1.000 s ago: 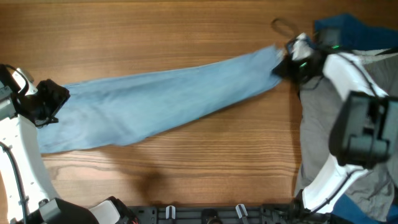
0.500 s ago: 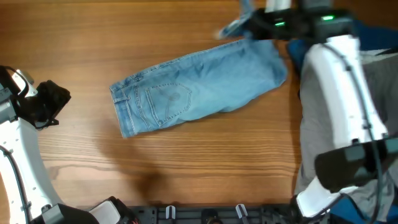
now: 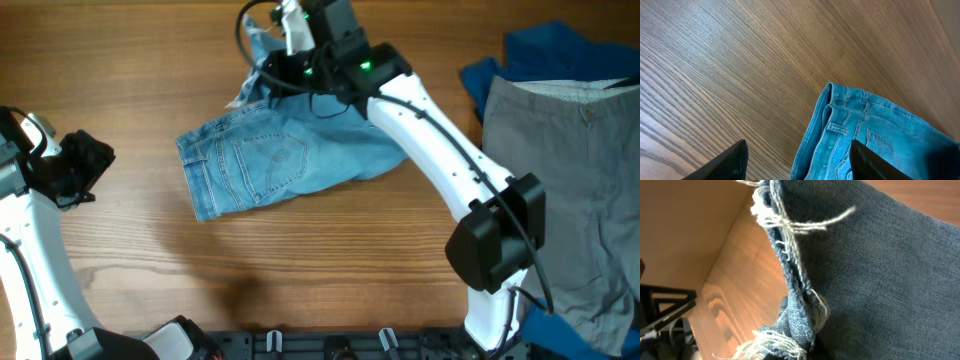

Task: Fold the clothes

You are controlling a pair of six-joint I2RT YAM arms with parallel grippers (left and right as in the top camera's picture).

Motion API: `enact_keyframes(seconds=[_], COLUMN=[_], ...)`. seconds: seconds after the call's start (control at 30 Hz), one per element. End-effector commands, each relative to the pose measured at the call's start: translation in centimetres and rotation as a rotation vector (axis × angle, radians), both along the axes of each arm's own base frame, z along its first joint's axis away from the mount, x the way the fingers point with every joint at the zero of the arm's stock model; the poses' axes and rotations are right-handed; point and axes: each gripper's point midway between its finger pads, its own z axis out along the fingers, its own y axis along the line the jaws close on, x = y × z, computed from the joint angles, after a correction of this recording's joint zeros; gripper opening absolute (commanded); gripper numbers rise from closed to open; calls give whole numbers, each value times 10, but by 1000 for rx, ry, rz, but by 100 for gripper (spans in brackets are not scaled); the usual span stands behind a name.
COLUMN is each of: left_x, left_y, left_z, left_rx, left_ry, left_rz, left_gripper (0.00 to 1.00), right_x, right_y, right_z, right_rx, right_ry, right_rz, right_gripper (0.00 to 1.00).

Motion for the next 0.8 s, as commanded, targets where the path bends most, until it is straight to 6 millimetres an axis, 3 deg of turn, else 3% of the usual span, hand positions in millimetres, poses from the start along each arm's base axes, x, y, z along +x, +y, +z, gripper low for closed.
enact_keyframes(seconds=[0.0, 0.27, 0.3, 0.37, 0.47, 0.57, 0.67, 0.7, 0.73, 0.77], left_x=[3, 3, 2, 2, -1, 1, 5, 8, 9, 10], left_y=[-2, -3, -3, -3, -5, -26, -63, -78, -89, -107], left_z=[11, 11, 11, 11, 9, 8, 4, 1, -4, -13], left_rx=[20, 19, 19, 17, 8, -36, -67, -71, -64, -63], left_ry=[-33, -31, -31, -27, -14, -16, 10, 22, 30, 51], left_rz=[-31, -31, -31, -31, -31, -108, -222, -271, -325, -401], left_gripper=[65, 66, 66, 66, 69, 61, 40, 37, 45, 59], right_x=[-25, -74, -78, -72, -49, -38, -3, 9, 21, 31], right_y=[31, 87, 94, 89, 54, 7, -79, -109, -141, -177], right_z=[-3, -55, -58, -48, -33, -61, -89, -92, -94, -96], right_rx=[-16, -68, -68, -78, -104, -245, -478, -492, -497, -481], right_ry=[20, 95, 81, -13, -55, 27, 108, 151, 189, 246], right_rz=[26, 140, 162, 210, 184, 133, -131, -193, -253, -308], right_gripper=[4, 6, 43, 51, 51, 43, 8, 8, 14, 30])
